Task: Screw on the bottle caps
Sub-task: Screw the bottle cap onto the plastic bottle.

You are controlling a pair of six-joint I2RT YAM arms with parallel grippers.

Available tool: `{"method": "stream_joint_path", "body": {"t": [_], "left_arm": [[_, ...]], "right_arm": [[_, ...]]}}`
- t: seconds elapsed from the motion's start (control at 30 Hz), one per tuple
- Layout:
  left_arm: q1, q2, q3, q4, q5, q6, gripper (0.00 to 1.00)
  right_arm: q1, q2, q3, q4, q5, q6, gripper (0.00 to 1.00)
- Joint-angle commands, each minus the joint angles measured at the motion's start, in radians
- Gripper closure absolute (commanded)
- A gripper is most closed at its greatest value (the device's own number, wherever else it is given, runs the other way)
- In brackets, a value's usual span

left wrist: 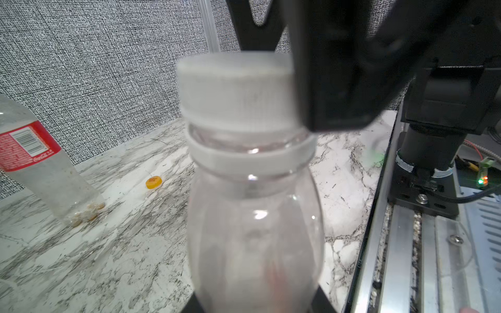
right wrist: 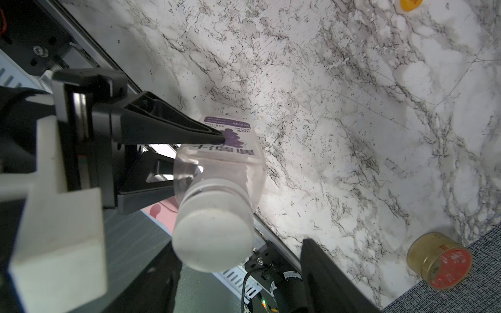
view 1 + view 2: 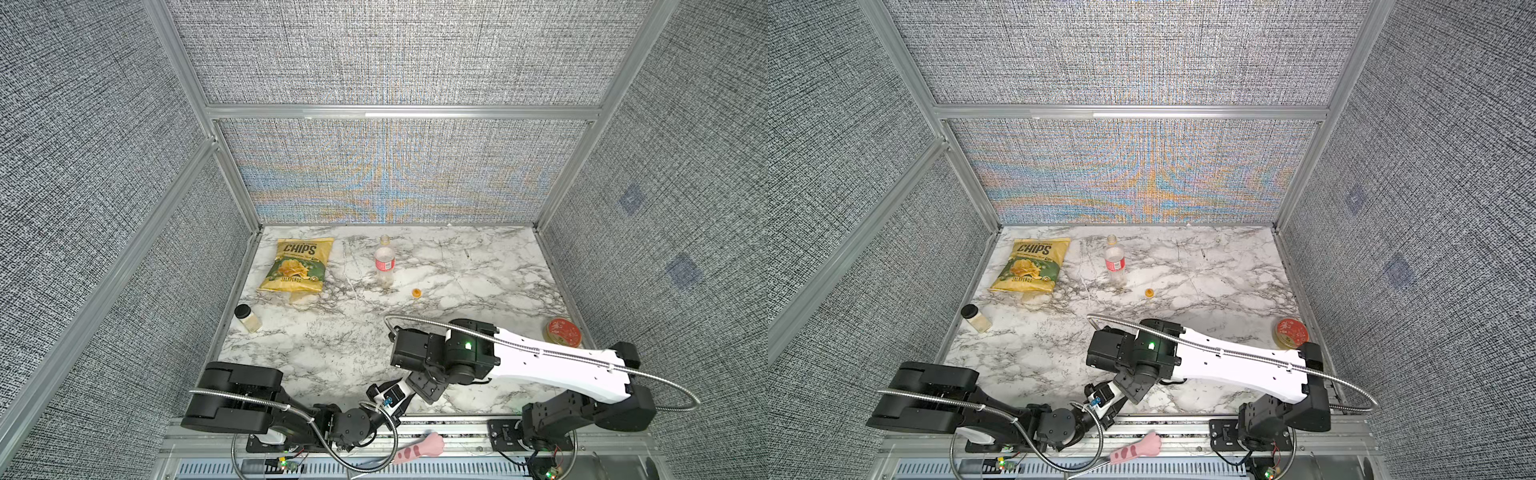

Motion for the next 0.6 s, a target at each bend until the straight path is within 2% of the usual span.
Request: {"method": "stream_joint_path", "body": {"t": [0.0, 0.57], "left_arm": [[0.001, -0.001, 0.001, 0.020, 0.006, -0.006, 0.66], [0.001, 0.000, 0.001, 0.021, 0.004, -0.008, 0.66]], "right_arm": [[-0.008, 0.005, 0.008, 0.007, 0.030, -0.008, 0.28], [-0.051, 0.026, 0.029, 0.054, 0.011, -0.036, 0.29]]}}
